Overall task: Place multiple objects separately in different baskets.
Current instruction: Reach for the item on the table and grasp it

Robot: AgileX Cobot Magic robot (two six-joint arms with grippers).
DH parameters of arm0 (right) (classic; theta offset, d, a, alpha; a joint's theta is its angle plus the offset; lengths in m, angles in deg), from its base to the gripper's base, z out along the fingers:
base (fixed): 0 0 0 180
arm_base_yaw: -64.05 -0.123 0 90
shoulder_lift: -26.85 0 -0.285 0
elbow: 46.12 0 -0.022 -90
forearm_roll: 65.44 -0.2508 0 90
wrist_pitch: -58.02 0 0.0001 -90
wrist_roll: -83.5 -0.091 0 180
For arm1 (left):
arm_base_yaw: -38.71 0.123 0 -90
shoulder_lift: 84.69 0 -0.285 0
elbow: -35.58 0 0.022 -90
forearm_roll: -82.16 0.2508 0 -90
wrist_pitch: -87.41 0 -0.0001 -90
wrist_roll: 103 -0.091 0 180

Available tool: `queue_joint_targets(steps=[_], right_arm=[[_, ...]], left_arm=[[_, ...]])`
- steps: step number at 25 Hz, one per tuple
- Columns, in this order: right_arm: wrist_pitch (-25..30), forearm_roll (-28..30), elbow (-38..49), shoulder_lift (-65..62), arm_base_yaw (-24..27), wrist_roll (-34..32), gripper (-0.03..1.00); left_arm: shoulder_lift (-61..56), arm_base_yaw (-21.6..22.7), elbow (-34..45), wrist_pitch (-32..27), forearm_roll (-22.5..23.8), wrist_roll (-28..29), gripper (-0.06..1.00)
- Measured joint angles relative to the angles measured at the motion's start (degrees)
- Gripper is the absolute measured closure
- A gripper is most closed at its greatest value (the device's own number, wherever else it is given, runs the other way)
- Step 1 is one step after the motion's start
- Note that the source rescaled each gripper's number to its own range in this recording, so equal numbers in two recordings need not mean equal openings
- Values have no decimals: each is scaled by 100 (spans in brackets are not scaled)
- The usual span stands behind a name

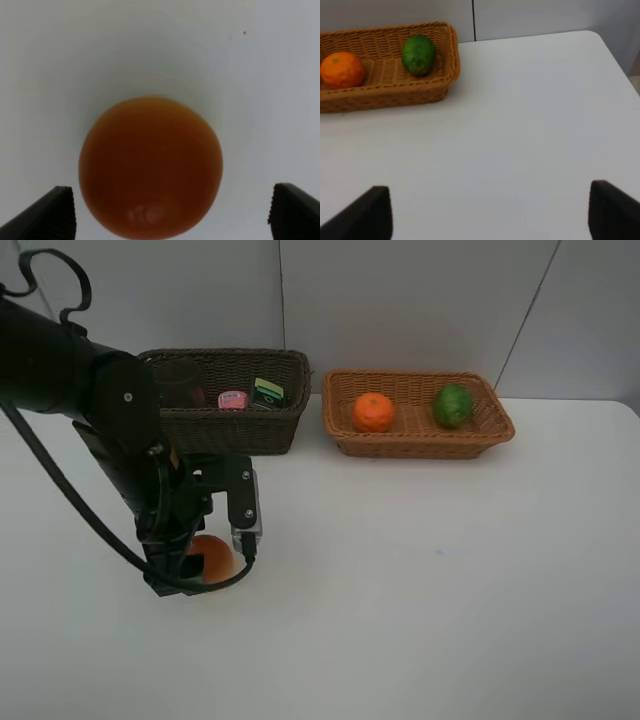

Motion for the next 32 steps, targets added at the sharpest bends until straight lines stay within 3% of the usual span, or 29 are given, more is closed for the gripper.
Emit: queue_joint_targets(steps=[12,32], right_arm=[[0,0,0,0,0,0,30],[0,0,0,0,0,0,30]], left_arm=[[253,0,0,521,53,0,-6],[53,-87,0,220,33,146,-6]])
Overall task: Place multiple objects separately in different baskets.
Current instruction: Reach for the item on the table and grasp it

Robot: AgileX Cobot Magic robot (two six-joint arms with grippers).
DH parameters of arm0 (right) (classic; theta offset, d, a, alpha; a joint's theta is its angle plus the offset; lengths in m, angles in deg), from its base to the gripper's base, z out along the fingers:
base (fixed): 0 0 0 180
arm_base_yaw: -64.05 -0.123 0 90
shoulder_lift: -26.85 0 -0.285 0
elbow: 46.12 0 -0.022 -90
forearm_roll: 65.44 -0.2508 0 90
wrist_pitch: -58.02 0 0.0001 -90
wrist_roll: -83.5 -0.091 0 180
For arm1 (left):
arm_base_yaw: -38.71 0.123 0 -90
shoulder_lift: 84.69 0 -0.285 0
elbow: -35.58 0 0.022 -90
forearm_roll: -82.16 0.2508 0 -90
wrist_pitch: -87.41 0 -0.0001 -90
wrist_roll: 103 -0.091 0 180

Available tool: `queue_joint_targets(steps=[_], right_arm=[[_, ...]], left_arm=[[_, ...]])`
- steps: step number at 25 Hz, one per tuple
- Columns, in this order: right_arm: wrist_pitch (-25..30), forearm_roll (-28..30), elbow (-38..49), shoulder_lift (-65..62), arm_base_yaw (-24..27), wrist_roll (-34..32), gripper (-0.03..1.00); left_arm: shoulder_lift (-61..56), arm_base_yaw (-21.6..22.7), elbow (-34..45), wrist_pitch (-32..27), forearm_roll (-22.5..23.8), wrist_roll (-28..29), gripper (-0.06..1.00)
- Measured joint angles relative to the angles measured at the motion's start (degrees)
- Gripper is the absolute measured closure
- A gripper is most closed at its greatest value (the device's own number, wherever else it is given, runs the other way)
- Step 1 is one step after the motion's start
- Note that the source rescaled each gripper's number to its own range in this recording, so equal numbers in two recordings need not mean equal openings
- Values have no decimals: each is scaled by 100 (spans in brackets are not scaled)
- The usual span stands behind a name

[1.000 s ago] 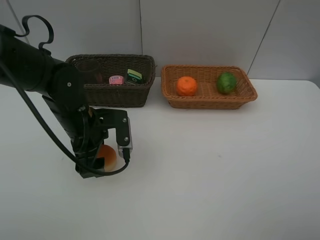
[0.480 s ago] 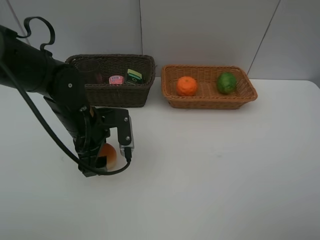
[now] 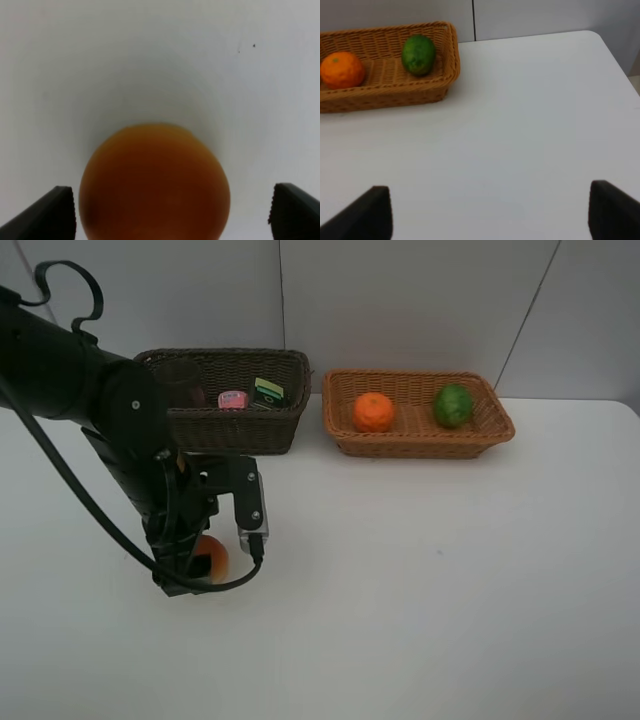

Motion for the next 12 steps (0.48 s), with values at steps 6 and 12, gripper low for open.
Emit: queue_joint_targets(steps=[6,12], right_arm=[[0,0,0,0,0,0,30],[0,0,0,0,0,0,30]], left_arm=[[-61,0,0,-91,-6,6,-6],[-61,76,0,63,-6,6,-6]])
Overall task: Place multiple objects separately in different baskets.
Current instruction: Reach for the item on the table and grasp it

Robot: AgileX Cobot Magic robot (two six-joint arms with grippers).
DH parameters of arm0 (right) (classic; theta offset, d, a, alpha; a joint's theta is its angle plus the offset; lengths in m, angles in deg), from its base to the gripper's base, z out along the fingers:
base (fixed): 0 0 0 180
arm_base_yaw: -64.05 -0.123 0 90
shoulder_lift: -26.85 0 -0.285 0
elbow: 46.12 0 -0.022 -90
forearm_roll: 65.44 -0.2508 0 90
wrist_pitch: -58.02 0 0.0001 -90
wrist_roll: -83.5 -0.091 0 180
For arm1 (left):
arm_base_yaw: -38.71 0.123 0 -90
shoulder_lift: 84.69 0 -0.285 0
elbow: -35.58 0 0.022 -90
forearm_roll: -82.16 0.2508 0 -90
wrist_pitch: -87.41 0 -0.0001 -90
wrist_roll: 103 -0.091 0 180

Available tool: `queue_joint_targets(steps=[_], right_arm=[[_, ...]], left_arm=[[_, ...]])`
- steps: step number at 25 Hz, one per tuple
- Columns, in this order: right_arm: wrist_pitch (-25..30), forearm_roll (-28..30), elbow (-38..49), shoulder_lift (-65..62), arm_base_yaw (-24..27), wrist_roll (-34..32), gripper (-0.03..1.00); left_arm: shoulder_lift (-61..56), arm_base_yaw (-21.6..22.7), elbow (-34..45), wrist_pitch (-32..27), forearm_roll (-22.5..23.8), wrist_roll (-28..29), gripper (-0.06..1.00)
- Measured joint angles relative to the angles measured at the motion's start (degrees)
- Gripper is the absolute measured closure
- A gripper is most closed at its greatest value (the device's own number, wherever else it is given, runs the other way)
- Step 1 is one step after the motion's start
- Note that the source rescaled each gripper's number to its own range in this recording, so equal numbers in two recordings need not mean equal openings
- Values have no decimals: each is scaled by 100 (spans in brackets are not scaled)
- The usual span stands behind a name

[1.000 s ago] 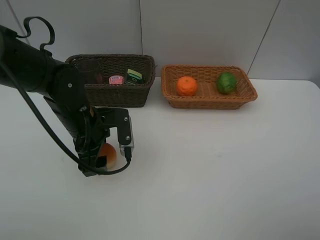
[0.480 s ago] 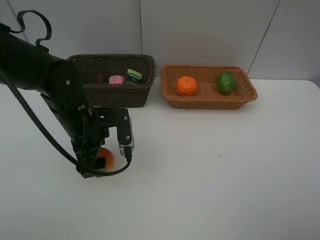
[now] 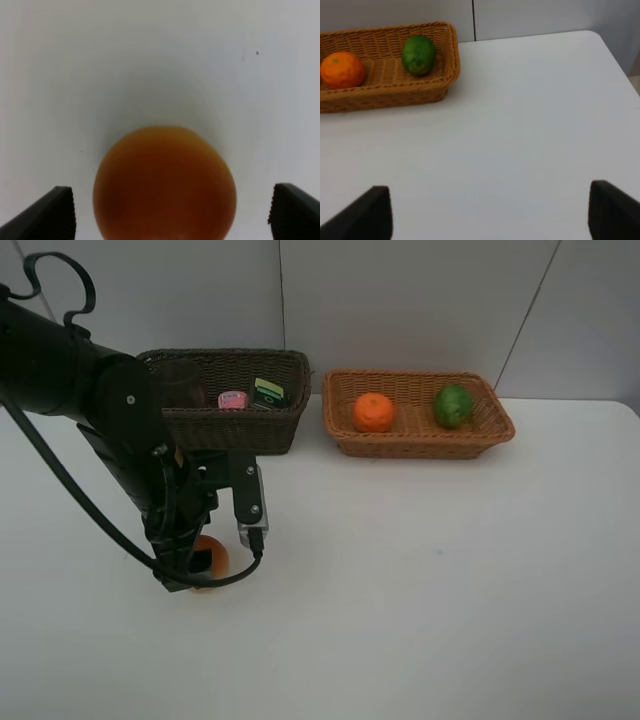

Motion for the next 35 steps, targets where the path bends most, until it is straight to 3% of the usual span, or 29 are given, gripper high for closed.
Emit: queue_joint_targets(steps=[35], right_arm=[[0,0,0,0,0,0,31]], left_arm=[[327,82,330,838,2,0,-6]])
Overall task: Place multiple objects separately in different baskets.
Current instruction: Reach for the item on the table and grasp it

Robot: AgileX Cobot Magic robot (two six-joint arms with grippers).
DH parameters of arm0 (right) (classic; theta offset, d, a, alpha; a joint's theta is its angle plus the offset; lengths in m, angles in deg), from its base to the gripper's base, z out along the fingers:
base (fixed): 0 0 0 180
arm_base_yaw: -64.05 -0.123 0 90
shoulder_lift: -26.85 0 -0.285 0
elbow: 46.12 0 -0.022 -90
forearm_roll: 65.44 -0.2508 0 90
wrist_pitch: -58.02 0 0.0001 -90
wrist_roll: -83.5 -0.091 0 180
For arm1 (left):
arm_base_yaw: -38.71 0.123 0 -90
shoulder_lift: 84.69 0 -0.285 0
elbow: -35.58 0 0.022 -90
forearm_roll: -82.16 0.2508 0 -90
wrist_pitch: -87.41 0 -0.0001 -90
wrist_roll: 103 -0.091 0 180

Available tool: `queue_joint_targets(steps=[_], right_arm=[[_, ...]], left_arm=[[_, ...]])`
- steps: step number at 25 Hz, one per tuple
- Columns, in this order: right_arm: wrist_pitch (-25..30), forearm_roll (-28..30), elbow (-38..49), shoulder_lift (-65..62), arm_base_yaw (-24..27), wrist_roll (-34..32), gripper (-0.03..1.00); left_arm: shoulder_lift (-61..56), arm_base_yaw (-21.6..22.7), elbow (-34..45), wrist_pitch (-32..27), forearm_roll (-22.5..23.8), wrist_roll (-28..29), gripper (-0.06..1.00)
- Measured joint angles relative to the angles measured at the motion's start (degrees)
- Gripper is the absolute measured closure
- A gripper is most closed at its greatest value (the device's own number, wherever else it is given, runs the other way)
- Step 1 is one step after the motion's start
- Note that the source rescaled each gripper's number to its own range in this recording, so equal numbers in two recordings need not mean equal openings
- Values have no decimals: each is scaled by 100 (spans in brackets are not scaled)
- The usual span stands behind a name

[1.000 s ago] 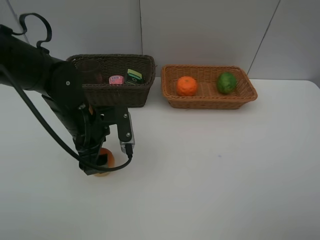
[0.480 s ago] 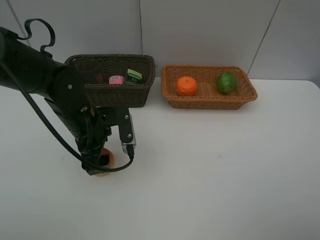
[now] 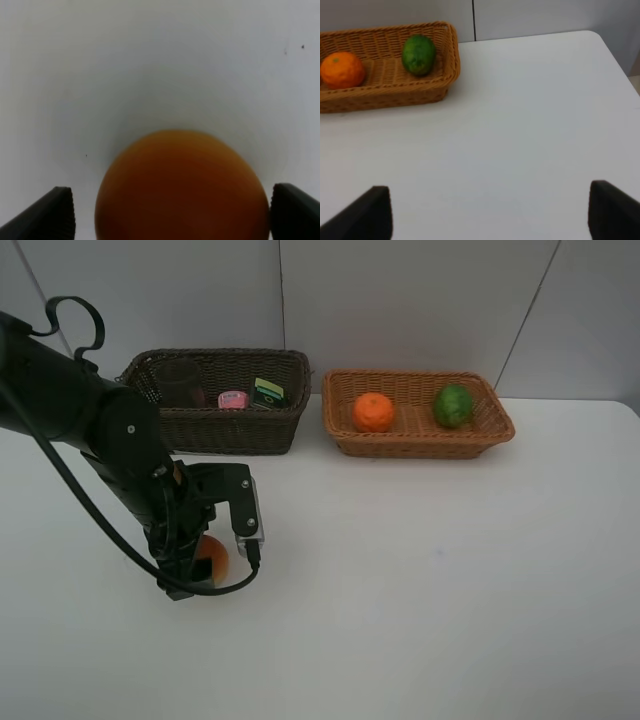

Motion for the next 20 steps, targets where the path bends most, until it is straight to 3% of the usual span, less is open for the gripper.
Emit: queue_joint_targets(steps=[6,11,20], right_arm=[[0,0,0,0,0,0,31],[0,0,0,0,0,0,31],[0,0,0,0,0,0,31]], left_arm=[[230,0,5,12,0,0,-5],[230,0,5,12,0,0,16],[230,0,5,12,0,0,16]])
